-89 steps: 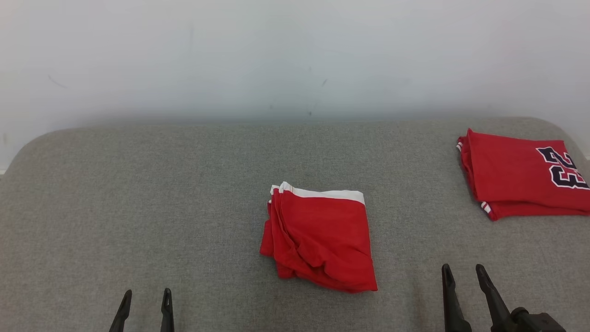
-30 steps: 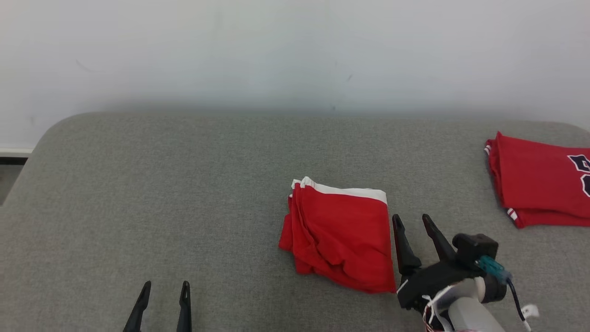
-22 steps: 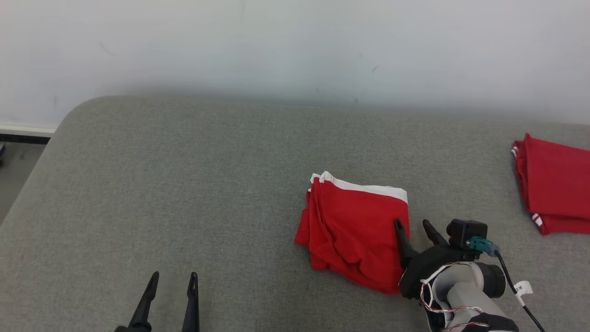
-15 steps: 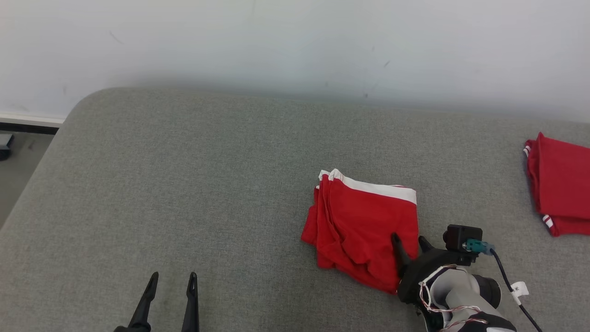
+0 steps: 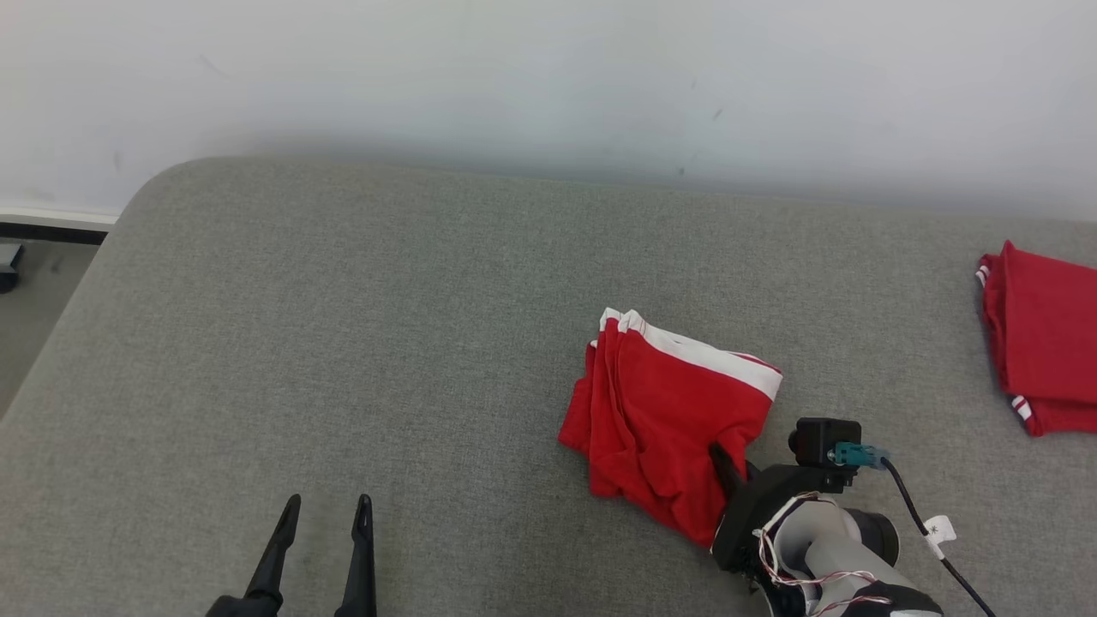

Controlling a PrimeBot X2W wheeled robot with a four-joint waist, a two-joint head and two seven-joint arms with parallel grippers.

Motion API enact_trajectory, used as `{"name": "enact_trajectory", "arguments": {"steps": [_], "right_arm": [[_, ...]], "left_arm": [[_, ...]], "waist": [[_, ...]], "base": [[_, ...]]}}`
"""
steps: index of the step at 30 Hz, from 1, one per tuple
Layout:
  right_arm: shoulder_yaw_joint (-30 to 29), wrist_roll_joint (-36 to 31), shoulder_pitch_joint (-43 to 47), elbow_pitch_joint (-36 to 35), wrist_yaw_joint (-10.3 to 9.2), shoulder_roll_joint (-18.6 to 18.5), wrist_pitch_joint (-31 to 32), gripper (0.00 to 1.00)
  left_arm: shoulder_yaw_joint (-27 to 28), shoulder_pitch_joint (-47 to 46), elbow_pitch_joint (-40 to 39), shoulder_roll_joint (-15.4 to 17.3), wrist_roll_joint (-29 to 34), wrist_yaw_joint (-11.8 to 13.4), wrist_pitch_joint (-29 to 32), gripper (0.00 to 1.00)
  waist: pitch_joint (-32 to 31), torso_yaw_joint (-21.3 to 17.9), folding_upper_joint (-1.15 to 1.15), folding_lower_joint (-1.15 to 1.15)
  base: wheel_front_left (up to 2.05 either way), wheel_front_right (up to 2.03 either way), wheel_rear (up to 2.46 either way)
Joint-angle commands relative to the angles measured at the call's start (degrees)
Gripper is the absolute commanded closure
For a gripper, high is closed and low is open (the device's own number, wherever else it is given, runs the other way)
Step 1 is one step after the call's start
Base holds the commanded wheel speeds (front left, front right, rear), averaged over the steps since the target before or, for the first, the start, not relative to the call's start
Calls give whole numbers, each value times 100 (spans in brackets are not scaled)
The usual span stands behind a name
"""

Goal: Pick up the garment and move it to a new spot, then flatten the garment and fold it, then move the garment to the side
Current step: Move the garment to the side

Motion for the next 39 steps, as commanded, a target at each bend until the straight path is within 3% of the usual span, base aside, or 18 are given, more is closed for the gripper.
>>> {"name": "enact_trajectory", "arguments": {"steps": [1,9,22,30,39], "right_arm": [[114,-90,1,68,12,-94,-58,100],[654,-191,-404,2,0,-752,-298,100],[2179,-7,-1692,-1062,0,-2491,945,100],[3204,67,-2727,-1366,0,-3563,1420,100],[3979,222,-3608,-1352,0,-4340,1622,100]], "left_arm": [[6,-74,-25,-6,-21,39,-13,0],[91,115,-72,-5,-147,126,-13,0],[-17,-394,-237,-4,-67,85,-14,0],[-85,-825,-344,-4,103,3,-13,0],[-126,-1126,-592,-3,280,-54,-14,0]], "waist": [[14,-6,0,0],[41,-401,0,0],[637,-1077,0,0],[1258,-1130,0,0],[1694,-1095,0,0]], "base": [[0,0,0],[0,0,0],[0,0,0],[0,0,0],[0,0,0]]}}
